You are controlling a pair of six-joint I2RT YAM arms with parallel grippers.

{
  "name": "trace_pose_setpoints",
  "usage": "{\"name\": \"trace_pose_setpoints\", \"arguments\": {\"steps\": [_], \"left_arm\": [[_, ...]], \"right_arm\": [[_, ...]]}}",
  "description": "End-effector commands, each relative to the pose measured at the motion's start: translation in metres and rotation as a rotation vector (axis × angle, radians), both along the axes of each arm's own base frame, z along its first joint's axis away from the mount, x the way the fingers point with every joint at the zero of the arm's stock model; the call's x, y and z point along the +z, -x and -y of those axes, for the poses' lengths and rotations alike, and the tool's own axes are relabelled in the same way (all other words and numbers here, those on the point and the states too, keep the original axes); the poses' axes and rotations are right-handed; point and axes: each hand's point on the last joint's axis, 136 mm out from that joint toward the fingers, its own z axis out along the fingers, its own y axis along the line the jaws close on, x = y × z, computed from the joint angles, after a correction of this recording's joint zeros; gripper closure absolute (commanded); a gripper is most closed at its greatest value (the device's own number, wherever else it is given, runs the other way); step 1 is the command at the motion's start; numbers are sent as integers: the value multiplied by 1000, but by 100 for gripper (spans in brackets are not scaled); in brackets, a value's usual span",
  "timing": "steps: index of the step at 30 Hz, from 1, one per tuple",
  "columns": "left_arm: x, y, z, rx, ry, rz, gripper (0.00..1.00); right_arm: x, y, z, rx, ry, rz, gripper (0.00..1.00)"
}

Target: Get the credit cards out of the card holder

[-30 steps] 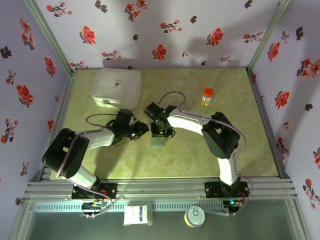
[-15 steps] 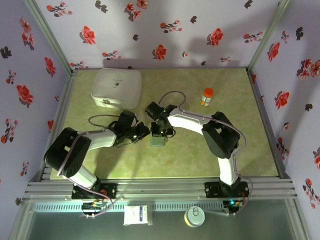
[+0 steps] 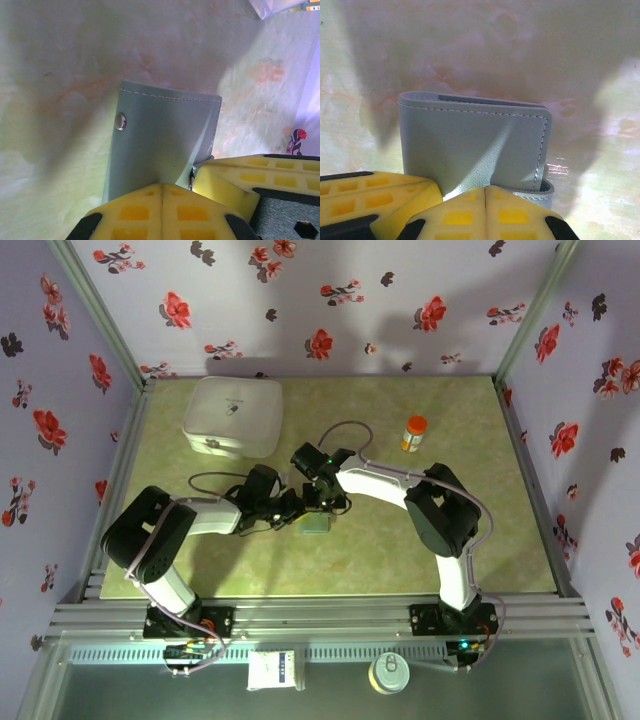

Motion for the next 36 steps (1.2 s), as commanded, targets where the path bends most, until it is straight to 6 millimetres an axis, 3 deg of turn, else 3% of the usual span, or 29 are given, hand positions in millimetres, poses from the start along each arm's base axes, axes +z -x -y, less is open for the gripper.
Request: {"name": "trace_pose_setpoints", "arguments": {"steps": [1, 7, 21, 28, 36], "left_arm": [[-19, 13, -1, -34, -60, -63, 100], [-47, 25, -32, -48, -255, -105, 100], [-80, 38, -58, -23, -353, -183, 100], [-81, 38, -67, -7, -359, -194, 100], [-48, 24, -45, -29, -255, -136, 100]], "right_arm": [[-11, 9, 4, 13, 23, -41, 100], [-7, 8, 27, 42, 169, -5, 100], [0, 4, 62, 82, 397, 54, 100], [13, -3, 63, 81, 398, 103, 100], [20, -3, 45, 36, 228, 94, 100]]}}
